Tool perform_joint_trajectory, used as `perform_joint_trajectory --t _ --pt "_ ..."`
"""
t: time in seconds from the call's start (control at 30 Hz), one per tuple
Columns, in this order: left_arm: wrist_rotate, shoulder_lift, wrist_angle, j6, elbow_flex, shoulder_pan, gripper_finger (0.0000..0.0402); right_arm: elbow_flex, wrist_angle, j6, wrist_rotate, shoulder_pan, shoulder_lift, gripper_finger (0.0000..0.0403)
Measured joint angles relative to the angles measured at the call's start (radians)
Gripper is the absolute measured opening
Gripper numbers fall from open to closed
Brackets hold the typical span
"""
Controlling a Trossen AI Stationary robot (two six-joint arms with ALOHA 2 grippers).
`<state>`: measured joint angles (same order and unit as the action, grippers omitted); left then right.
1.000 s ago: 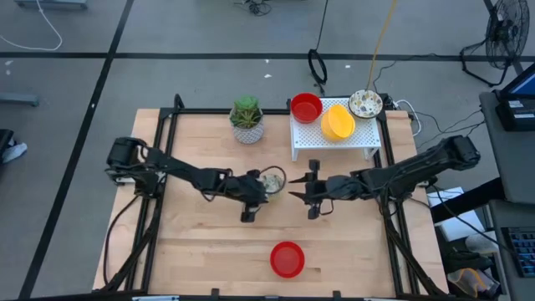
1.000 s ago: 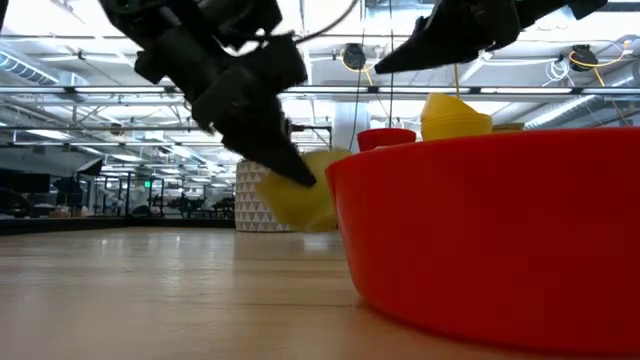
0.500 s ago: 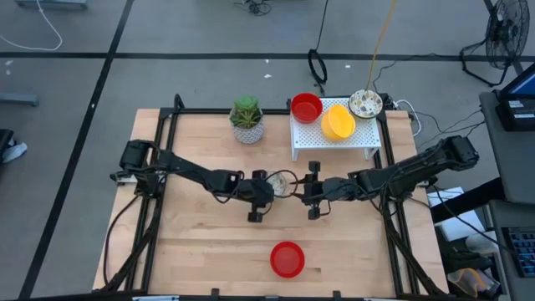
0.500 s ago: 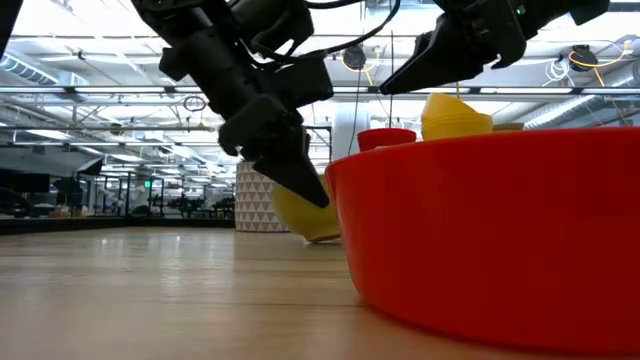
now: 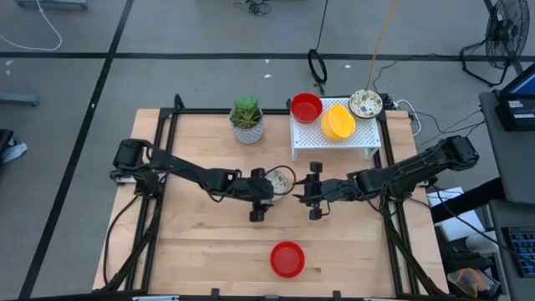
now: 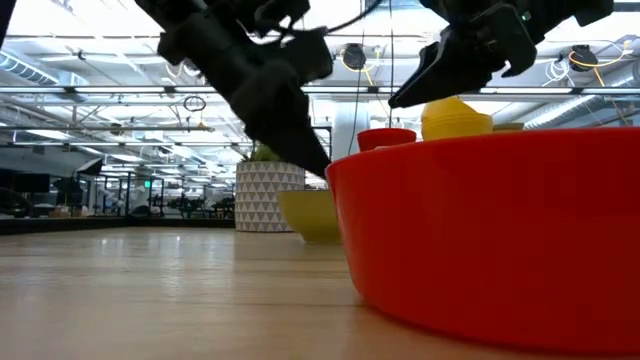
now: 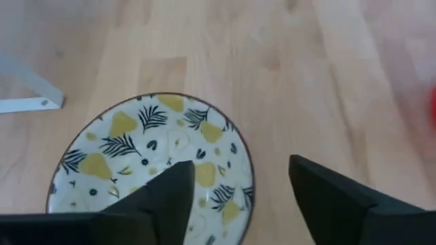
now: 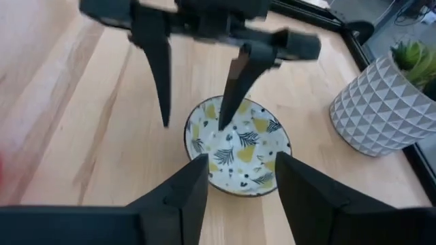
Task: Pick & Place Mini bowls
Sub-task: Stack the white and yellow bowl on top of the other white and yellow bowls on the shelf
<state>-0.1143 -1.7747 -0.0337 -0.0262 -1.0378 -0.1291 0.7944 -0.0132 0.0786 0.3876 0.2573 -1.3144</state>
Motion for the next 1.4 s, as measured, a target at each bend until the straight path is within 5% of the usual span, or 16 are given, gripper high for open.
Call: perform_joint_trajectory --t 0.37,0.8,1.17,1.4 --pt "0.010 0.211 -0.093 -0.202 0.000 -0.058 0.0293 0.000 -0.117 0.019 -0.078 0.000 -0.146 0.0189" --pt "0.017 0.407 -0.189 -0.355 0.000 -0.131 0.0257 0.000 -0.378 0.142 -0.079 -0.023 -0.372 0.0185" --pt "0.020 0.437 -0.175 -0.351 0.000 -0.191 0.0229 0.049 -0.373 0.081 -0.074 -0.081 -0.496 0.0179" --pt "0.019 0.437 -0.179 -0.350 0.000 -0.210 0.0210 0.064 -0.341 0.008 -0.076 -0.113 -0.518 0.0139"
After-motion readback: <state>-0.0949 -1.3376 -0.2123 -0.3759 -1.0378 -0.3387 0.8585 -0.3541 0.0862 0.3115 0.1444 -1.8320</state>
